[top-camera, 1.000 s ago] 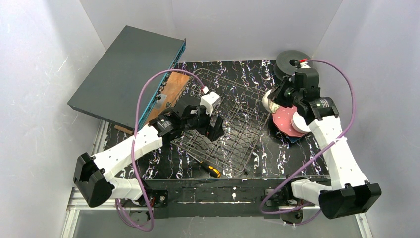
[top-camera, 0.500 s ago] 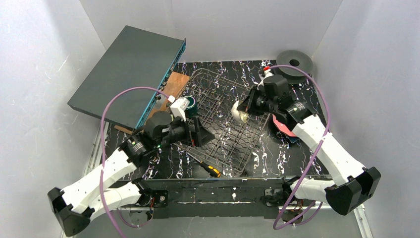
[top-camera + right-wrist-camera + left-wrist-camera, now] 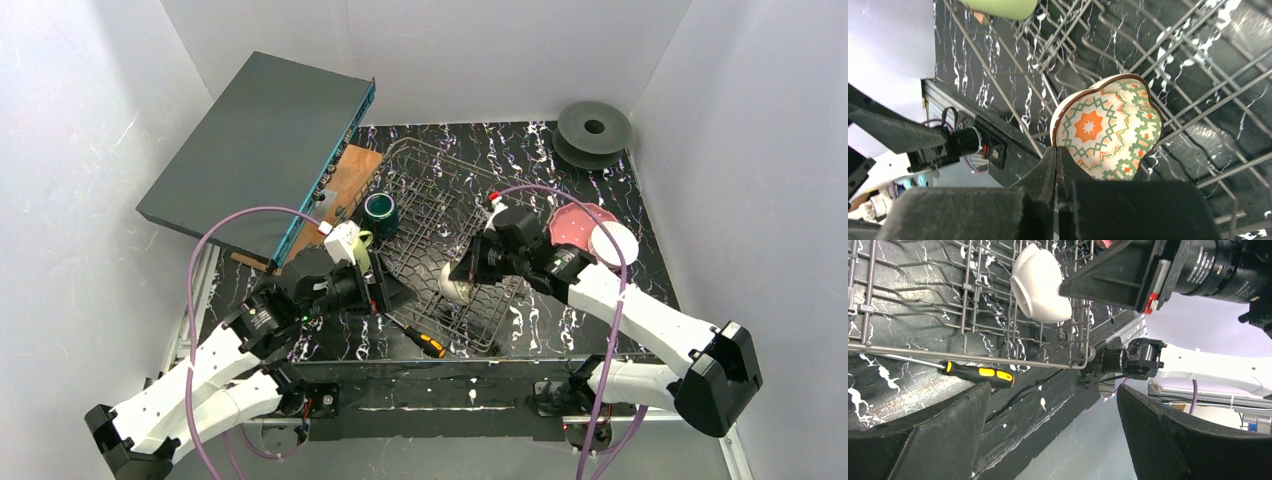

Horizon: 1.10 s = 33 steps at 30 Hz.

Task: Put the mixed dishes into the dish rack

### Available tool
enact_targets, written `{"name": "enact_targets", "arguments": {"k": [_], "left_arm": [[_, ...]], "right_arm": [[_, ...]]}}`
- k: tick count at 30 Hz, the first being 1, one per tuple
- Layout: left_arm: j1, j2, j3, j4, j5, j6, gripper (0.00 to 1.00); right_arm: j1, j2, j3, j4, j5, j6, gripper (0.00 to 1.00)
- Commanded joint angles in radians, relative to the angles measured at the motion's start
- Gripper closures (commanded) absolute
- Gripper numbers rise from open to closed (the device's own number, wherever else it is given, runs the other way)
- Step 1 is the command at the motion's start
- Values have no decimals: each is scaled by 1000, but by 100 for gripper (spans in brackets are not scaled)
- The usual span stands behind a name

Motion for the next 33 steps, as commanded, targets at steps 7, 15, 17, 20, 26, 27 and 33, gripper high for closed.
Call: {"name": "enact_targets", "arguments": {"k": [7, 15, 17, 20, 26, 27, 33], "left_arm": [[-4, 31, -38, 51, 42, -43, 5], [-8, 36, -50, 70, 39, -55, 5], [-8, 39, -56, 75, 38, -57, 5], [-7, 42, -52, 77, 41, -50, 5], [-8, 53, -59, 87, 43, -50, 5], [-7, 55, -57, 89, 45, -50, 5], [-7, 50, -59, 91, 46, -48, 5]], "right_arm": [[39, -67, -157, 286, -93, 64, 99], [40, -98, -350, 524, 11, 256, 99], [43, -99, -386, 560, 39, 316, 99], [49, -118, -428, 557, 101, 372, 99], [52, -135, -463, 611, 110, 448, 99], [53, -142, -472, 614, 122, 456, 99], [56, -217, -560, 627, 206, 495, 99]]}}
